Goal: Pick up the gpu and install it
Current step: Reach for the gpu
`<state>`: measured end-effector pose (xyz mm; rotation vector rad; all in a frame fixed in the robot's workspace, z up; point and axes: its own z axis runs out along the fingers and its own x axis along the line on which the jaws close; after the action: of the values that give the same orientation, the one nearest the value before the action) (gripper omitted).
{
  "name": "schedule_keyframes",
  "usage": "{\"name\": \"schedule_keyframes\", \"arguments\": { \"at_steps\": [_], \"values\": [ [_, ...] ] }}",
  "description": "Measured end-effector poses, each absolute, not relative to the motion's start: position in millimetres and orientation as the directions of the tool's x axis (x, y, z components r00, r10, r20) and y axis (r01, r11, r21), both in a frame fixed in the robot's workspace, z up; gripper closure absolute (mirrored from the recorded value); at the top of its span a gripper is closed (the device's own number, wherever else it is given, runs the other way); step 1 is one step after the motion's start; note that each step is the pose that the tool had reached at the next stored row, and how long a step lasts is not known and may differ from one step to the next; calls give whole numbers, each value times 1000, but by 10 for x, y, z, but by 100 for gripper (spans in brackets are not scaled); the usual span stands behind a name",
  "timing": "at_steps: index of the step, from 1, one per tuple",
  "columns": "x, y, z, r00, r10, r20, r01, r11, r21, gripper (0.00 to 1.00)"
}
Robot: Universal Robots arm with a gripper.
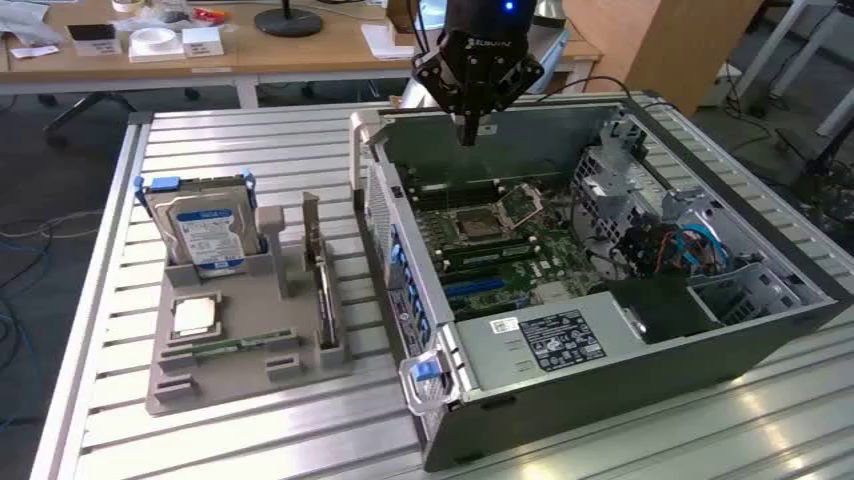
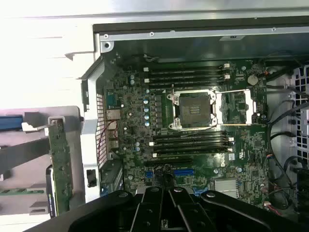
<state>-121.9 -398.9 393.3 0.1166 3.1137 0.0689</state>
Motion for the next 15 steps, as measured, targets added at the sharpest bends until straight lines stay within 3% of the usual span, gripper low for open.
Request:
{"name": "schedule_keyframes", "arguments": {
  "at_steps": [15],
  "values": [
    [-1252,-3988,3932,-997,75,-23,74,996,45,89]
  ]
}}
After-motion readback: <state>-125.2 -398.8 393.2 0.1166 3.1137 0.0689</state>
